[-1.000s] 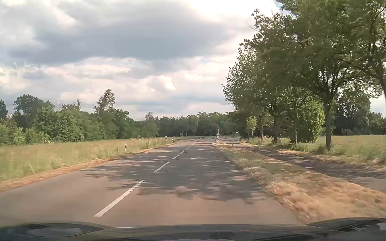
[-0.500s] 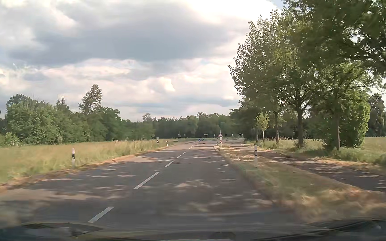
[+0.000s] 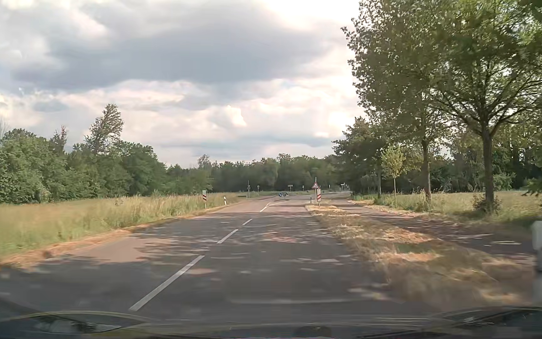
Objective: Follow the waypoints while adhering to traffic rules and regulations
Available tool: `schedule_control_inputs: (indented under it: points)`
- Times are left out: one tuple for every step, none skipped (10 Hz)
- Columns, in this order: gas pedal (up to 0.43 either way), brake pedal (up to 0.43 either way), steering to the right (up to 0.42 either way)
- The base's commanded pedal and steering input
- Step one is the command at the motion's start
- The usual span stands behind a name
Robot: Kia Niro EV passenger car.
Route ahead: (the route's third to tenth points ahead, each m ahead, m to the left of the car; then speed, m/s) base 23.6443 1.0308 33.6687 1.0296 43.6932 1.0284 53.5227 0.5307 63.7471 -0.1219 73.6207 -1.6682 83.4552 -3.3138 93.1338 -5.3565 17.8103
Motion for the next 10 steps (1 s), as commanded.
schedule_control_inputs:
  points:
    - [0.000, 0.000, -0.003]
    - [0.000, 0.000, -0.002]
    - [0.000, 0.000, -0.001]
    - [0.000, 0.000, 0.000]
    - [0.000, 0.000, 0.000]
    - [0.000, 0.000, 0.000]
    - [0.000, 0.000, 0.000]
    - [0.000, 0.000, 0.000]
    - [0.000, 0.000, 0.000]
    - [0.000, 0.000, 0.002]
